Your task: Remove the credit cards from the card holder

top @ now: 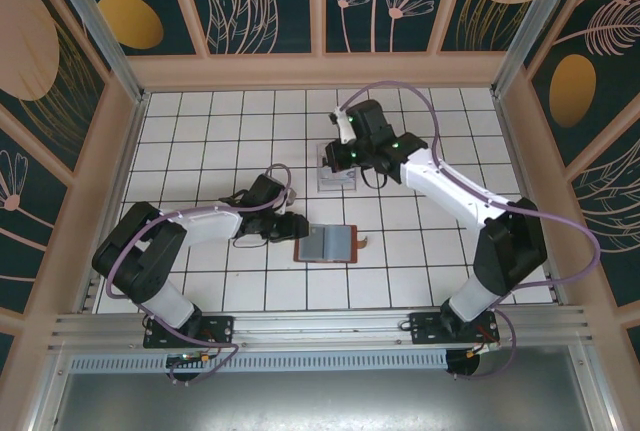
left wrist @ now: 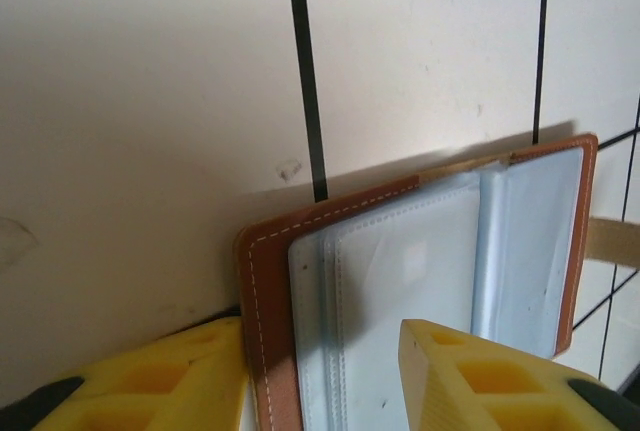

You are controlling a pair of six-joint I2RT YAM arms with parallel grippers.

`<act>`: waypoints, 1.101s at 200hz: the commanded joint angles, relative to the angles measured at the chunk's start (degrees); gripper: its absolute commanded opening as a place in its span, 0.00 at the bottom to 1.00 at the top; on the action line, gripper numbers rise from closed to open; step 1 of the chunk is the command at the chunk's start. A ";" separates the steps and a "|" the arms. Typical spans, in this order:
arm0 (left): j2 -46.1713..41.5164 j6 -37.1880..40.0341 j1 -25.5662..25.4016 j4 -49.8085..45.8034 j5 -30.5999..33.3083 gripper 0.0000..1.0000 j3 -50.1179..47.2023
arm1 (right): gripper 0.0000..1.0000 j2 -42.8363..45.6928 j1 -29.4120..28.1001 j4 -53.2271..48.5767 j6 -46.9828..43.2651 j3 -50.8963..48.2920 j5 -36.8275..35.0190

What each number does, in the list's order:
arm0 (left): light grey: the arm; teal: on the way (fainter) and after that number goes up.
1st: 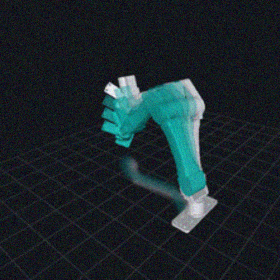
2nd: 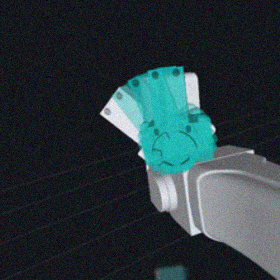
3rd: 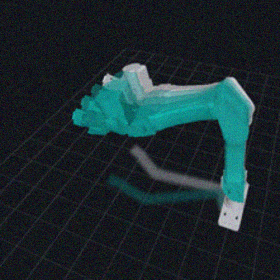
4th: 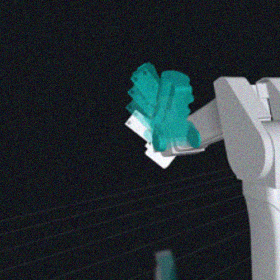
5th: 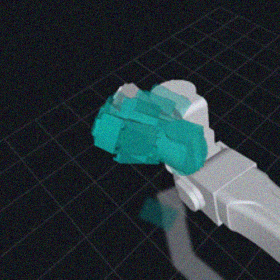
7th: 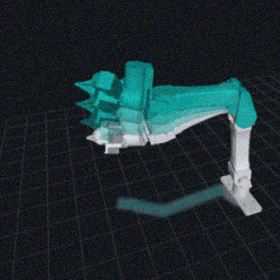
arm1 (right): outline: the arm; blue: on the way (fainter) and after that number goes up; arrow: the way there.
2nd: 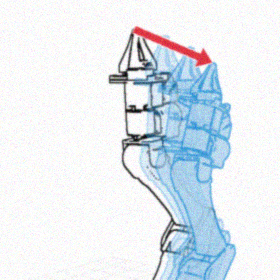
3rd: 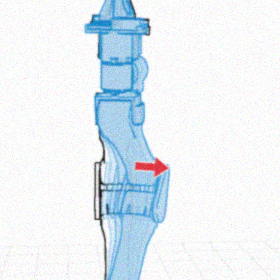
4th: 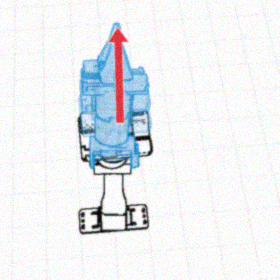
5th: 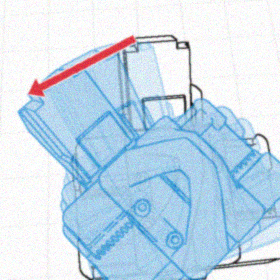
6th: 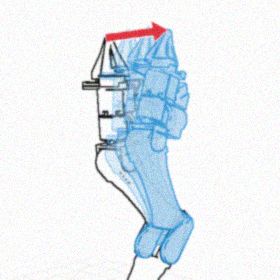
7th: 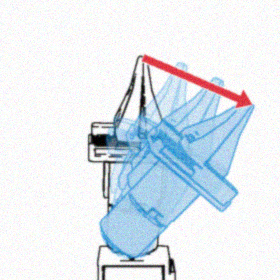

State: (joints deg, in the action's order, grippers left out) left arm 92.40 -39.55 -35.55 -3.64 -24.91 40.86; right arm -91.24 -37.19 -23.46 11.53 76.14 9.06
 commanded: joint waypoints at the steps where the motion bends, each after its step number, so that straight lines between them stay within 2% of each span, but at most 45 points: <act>1: -0.62 -0.53 -0.48 -0.22 -2.87 0.44 -0.70 | 0.06 1.36 -0.21 -3.40 9.28 -1.66 -0.03; 15: -0.81 -0.72 -0.41 -0.18 -2.43 0.44 -0.62 | 0.07 1.66 -1.35 -3.65 10.49 -3.70 2.60; 42: -0.91 -1.45 -0.35 -1.91 1.65 0.43 0.11 | 0.16 3.10 -3.95 -1.22 16.26 -9.34 1.43; 57: -0.97 -1.53 -0.36 -3.60 4.32 0.44 0.84 | 0.17 3.00 -5.06 -0.28 19.82 -11.49 1.45; 112: -4.78 -0.92 0.74 -7.04 11.88 0.45 1.11 | 0.19 -0.35 -11.12 -5.08 33.17 -13.18 -6.02; 142: -6.34 -0.73 3.39 -6.55 11.74 0.45 -0.56 | 0.23 -3.51 -14.47 -8.42 37.19 -11.26 -9.18; 186: -8.81 1.46 8.43 -6.97 11.46 0.46 -3.01 | 0.33 -8.02 -18.21 -9.28 41.10 -8.79 -9.67; 220: -10.82 2.56 10.50 -7.31 11.37 0.46 -3.92 | 0.37 -11.47 -19.83 -10.27 42.02 -6.37 -9.67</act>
State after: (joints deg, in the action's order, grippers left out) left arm 83.68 -38.98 -25.93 -9.52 -14.17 37.58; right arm -100.33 -56.03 -31.27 51.00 67.13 1.50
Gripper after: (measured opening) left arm 0.457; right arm 0.361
